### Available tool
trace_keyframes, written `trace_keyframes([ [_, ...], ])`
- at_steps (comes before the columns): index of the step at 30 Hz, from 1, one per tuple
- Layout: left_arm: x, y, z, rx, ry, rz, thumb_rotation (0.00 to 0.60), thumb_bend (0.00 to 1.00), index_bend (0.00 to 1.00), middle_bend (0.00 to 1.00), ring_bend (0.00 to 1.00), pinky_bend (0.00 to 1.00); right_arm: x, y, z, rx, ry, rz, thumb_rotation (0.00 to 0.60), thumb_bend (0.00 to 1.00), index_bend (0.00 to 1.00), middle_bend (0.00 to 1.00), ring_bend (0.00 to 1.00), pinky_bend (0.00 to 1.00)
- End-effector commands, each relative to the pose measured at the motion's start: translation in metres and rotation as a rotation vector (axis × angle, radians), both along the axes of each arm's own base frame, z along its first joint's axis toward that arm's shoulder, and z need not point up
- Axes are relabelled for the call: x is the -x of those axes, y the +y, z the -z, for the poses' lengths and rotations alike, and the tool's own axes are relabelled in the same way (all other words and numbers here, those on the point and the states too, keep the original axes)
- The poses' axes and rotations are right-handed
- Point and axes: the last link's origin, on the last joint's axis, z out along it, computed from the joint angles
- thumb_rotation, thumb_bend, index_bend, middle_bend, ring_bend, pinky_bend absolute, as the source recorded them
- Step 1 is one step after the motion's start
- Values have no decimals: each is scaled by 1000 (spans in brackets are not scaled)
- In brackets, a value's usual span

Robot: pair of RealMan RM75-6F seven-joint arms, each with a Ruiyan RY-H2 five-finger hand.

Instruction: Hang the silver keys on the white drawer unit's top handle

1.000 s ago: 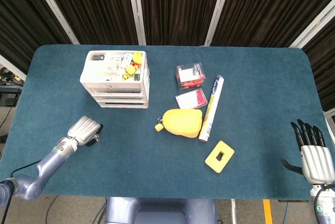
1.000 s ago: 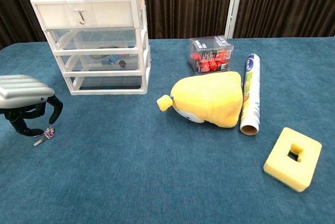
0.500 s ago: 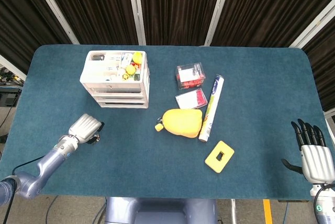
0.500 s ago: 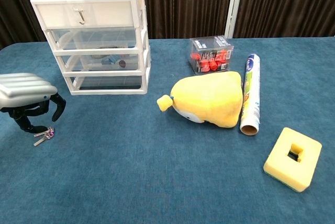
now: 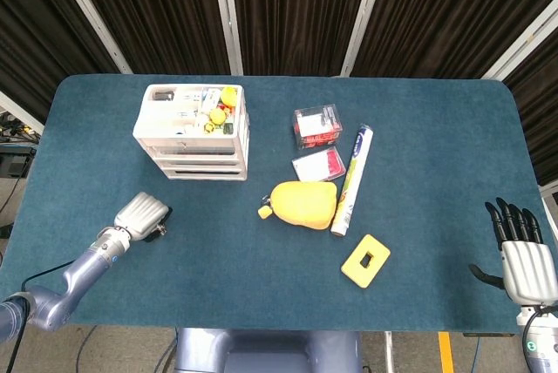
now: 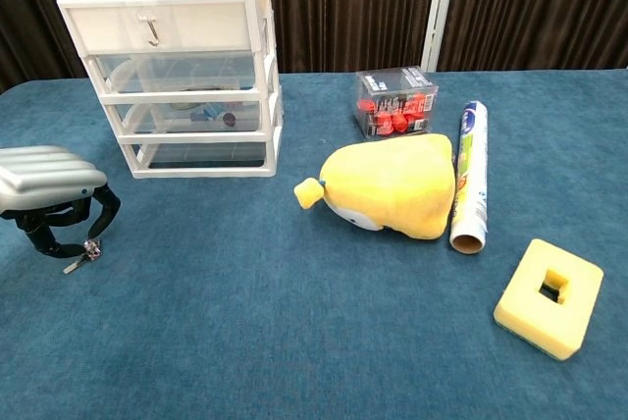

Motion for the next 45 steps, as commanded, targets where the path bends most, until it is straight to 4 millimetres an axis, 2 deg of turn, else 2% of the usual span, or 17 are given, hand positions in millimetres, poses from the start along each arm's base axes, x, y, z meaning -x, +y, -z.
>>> trace_keyframes([
  [1,1,-1,0,2,0,-4,600,327,564,885,807,696,0,0,0,2,0,-2,600,3,0,0,0,0],
  [25,3,0,0,-4,-8,-9,600,422,617,886,806,696,0,0,-1,5,-6,5,600,4,0,0,0,0],
  [34,-16,9,-15,-44,-45,41,600,429,621,885,806,696,0,0,-1,6,-8,5,600,3,0,0,0,0],
  [36,-28,16,-28,-79,-62,74,600,428,622,885,806,697,0,0,-1,7,-10,5,600,3,0,0,0,0],
  [45,-51,31,-59,-148,-86,119,600,429,628,885,806,697,0,0,-2,7,-15,6,600,3,0,0,0,0],
])
